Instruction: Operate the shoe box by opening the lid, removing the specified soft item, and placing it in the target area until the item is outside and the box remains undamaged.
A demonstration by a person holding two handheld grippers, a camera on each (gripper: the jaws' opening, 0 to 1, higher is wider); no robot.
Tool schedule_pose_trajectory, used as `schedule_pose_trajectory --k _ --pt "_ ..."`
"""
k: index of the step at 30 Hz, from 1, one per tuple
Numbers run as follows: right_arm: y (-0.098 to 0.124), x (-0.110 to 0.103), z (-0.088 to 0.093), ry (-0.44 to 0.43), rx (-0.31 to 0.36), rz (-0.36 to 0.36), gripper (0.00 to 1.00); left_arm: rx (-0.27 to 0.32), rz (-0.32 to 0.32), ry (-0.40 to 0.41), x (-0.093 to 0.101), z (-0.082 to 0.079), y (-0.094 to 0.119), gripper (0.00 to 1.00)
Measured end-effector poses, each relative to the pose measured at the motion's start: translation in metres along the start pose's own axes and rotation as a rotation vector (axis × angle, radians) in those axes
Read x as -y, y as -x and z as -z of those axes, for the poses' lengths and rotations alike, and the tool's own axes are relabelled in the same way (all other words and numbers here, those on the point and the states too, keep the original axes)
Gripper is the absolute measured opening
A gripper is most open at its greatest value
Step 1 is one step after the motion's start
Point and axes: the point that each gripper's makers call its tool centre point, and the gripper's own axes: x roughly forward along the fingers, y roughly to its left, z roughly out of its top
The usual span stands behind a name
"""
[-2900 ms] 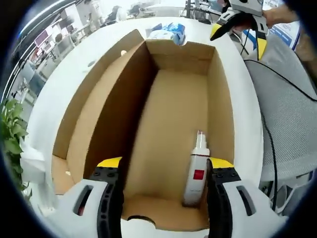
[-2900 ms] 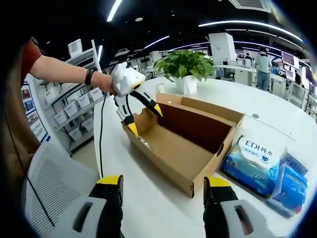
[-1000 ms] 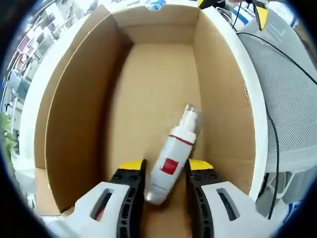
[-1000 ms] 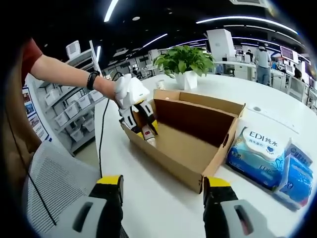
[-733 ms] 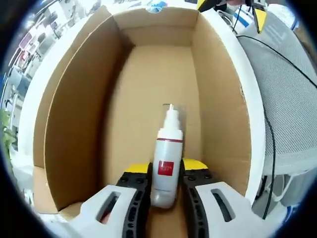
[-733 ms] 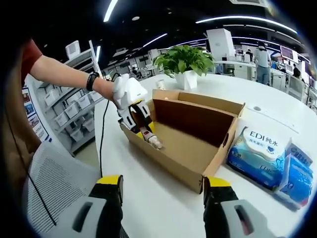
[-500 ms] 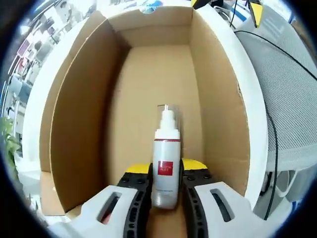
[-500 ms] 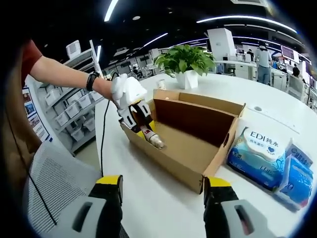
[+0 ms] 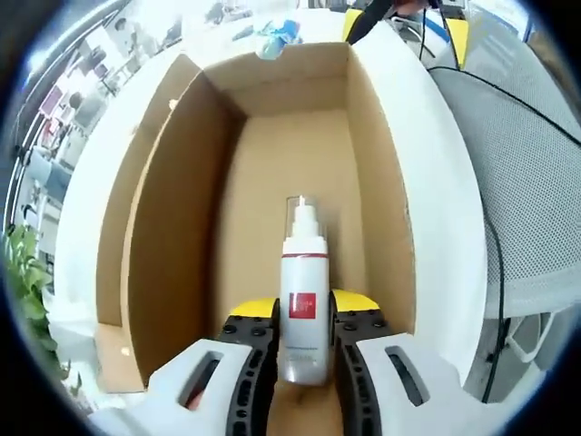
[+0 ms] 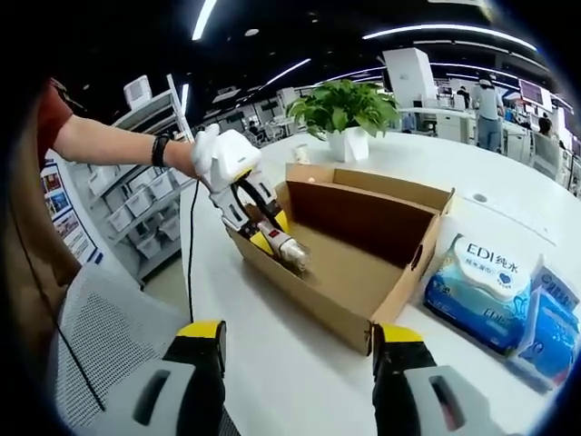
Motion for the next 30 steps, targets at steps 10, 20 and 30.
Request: schedule_pose_trajectory --k 10,20,30 --pt "0.005 -0.001 -0.008 -0.009 0.019 -0.003 0.61 0.035 -0.026 -0.043 0.001 -0.020 0.011 0.20" --pt "0.016 0.004 -0.011 -0.007 0.027 0.022 0.59 0.070 -0.059 -0.060 -0.004 -0.040 0.022 0.20" --pt "0.010 0.006 -0.031 -0.031 0.058 0.016 0.57 0.110 -0.076 -0.096 0.001 -0.064 0.025 0.20"
